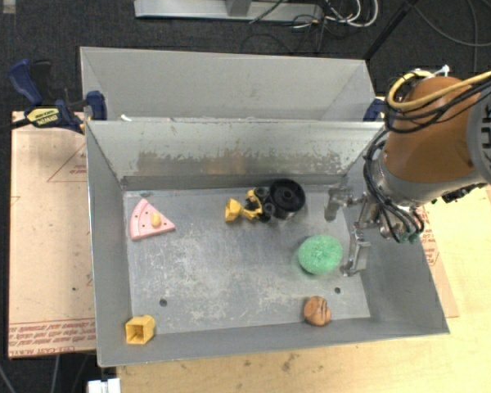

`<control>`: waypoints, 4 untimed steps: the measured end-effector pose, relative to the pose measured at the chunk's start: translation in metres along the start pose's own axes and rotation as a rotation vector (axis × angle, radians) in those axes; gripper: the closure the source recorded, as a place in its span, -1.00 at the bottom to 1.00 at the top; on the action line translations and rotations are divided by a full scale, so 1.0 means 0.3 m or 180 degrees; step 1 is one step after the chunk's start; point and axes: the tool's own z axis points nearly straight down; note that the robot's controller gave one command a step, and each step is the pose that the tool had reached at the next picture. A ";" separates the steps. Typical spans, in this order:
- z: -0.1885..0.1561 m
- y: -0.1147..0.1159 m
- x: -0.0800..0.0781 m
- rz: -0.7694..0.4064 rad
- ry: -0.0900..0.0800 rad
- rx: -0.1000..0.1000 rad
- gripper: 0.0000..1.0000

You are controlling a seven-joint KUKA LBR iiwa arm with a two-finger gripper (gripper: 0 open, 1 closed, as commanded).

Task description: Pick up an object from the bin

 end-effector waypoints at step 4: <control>0.261 0.086 -0.008 0.0365 -0.0026 0.0000 1.00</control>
Offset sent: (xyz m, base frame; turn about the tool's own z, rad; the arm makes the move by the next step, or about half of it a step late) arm -0.0066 0.0152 -0.0898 -0.1875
